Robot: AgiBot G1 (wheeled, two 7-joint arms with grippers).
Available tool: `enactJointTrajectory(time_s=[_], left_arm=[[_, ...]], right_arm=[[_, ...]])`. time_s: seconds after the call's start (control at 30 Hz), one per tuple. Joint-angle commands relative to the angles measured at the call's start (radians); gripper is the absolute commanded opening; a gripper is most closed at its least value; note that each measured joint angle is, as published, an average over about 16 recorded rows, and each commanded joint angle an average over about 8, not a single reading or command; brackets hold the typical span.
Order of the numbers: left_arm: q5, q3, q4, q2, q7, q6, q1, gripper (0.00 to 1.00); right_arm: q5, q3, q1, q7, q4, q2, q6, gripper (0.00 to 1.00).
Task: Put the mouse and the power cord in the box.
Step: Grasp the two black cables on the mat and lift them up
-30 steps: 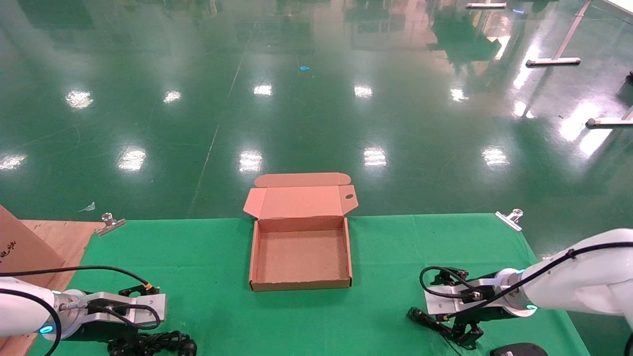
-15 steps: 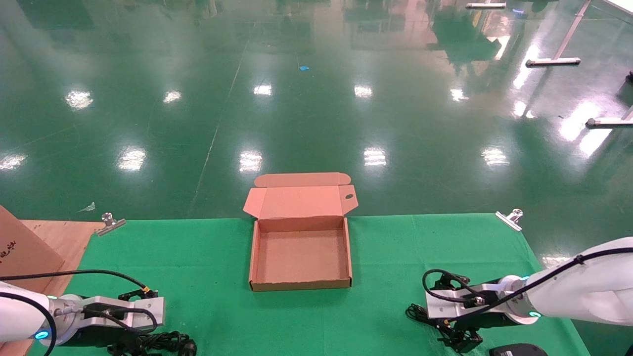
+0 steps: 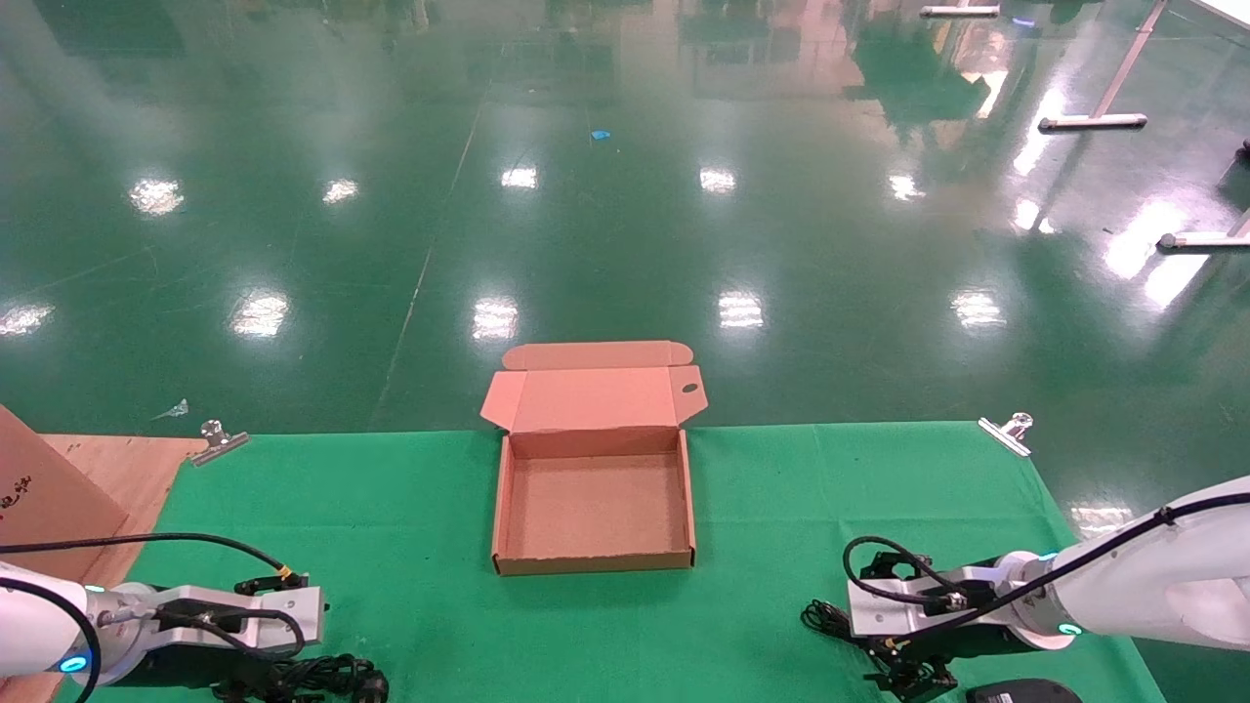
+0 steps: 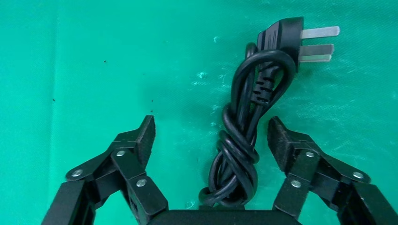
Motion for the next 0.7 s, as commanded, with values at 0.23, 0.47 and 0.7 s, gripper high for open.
enactJointTrajectory(time_s=[0.23, 0.47, 0.7], left_arm=[[-0.003, -0.002, 0.005, -0.004, 0.011, 0.016, 0.001, 0.0], [-0.004, -0.002, 0.006, -0.003, 0.024, 0.03, 0.007, 0.0], [-0.005, -0.003, 0.007, -0.004, 0.031, 0.035, 0.007, 0.0]], right_arm=[[0.005, 0.004, 0.0, -0.004, -0.006, 0.004, -0.016, 0.0], [0.009, 0.006, -0.001, -0.006, -0.009, 0.01, -0.028, 0.0], [0.016, 0.011, -0.001, -0.006, -0.011, 0.016, -0.036, 0.0]])
